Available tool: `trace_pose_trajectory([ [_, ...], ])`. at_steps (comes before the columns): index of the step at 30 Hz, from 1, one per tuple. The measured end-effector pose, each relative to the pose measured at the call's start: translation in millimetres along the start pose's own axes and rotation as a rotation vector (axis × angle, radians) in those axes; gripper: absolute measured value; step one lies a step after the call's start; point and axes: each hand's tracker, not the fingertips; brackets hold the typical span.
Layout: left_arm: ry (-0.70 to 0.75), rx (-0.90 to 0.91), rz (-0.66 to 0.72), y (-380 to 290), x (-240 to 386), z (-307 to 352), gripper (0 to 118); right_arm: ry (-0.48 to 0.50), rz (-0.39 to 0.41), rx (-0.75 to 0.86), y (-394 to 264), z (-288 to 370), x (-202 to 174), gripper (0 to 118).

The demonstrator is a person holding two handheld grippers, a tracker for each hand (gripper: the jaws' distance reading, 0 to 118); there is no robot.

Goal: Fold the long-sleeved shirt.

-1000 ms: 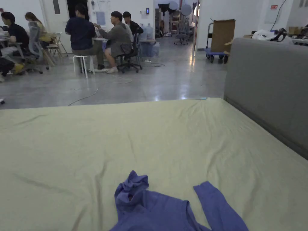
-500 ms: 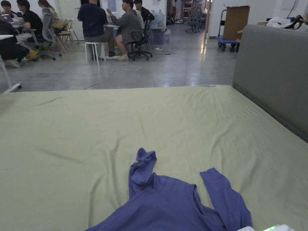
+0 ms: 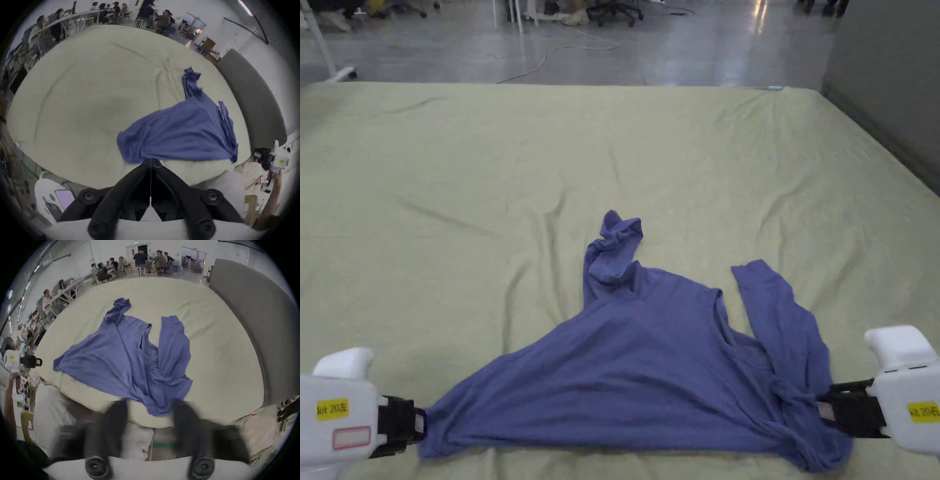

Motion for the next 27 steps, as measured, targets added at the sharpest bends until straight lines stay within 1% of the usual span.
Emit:
trace_pose_trajectory([
  [1,-0.016,-0.014,0.014,-3,-2,-3,0,-0.018,-0.002,-0.005,-4,-7,-6,0],
  [2,-0.041,-0.045,-0.001,-7,-1,-6,0,-0.029,0.0,-0.004,-10,-8,-8,0],
  [3,-0.081,-0.06,0.012,-11,-1,-9,0,-0.019,0.008,-0.018,-14,-11,-12,0],
  [4,-0.086,-0.057,0.028,-14,-2,-10,0,-0.001,0.02,-0.025,-12,-14,-14,0],
  [5,-0.082,-0.056,0.034,-12,2,-9,0,0.01,0.017,-0.022,-13,-15,-16,0],
  [8,-0.082,-0.069,0.058,-8,5,-14,0,0.034,-0.003,-0.019,-14,-15,-17,0],
  [12,-0.1,-0.058,0.046,9,9,-29,0,0.019,-0.039,-0.021,-14,-20,-13,0],
  [13,-0.111,-0.056,0.052,7,22,-28,0,0.014,-0.049,-0.026,-14,-23,-10,0],
  [15,-0.125,-0.057,0.061,11,27,-35,0,0.007,-0.067,-0.037,-15,-27,-6,0],
  [23,-0.09,-0.04,0.056,41,21,-53,0,-0.003,-0.097,-0.065,-17,-36,2,0],
  [27,-0.042,-0.009,0.101,44,15,-55,0,-0.009,-0.106,-0.072,-15,-38,-1,0],
])
